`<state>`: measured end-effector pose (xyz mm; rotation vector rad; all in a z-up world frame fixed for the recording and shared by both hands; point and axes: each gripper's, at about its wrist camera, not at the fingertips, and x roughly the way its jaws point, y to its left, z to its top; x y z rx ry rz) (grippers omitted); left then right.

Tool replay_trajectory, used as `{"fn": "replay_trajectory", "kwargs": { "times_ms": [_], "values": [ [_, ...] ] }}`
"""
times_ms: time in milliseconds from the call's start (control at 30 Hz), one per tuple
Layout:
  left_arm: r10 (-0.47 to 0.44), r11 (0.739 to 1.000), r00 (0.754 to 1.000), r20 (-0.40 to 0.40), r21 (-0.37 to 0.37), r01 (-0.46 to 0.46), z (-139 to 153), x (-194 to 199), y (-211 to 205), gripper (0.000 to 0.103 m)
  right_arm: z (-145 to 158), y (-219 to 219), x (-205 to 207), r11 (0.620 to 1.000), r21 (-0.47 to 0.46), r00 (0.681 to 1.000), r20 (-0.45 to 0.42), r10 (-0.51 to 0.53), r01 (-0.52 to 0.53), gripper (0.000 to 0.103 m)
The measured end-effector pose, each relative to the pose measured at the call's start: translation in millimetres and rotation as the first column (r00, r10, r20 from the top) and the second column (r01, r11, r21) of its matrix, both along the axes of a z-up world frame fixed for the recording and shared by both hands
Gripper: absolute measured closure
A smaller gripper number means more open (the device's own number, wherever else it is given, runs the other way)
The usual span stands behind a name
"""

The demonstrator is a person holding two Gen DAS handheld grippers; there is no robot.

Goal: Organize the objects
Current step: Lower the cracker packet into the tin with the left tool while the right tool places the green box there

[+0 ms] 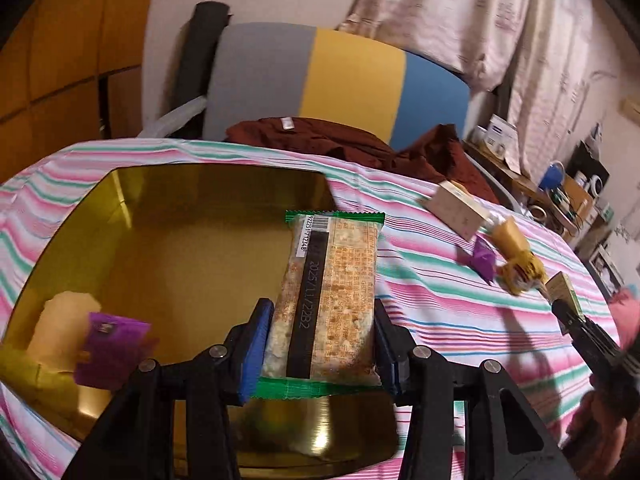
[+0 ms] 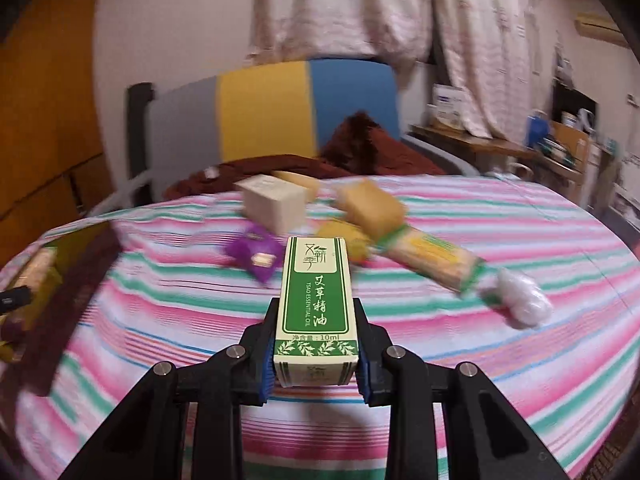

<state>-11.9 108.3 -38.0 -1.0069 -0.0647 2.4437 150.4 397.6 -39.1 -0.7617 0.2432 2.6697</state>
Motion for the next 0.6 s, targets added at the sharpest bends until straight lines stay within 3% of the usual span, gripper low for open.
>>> {"fn": "replay_trajectory", "kwargs": {
  "times_ms": [167,367,600],
  "values": [
    [0.072,0.997,0.997,0.035,-0.003,-0.072,-1.7,-20.4,-29.8,0.055,19.5,-57.1,-22.1,0.979,-0.017,0.979,-0.019,0.202,-0.202,0.073],
    [0.158,0.987,0.984,0.085,-0.032,-0.155,-2.9,-54.0,-66.3,0.055,35.4,-127.4,-44.4,0.901,-0.045,0.902,-0.028,0.43,-0.431,0.073],
    [0.259,0.966,0.952,0.163,-0.049,-0.255,-6.5,-91.2,-106.3,0.055,33.4,-182.2,-76.3,0.826,-0.125,0.831,0.016,0.556,-0.55,0.073]
  ]
}}
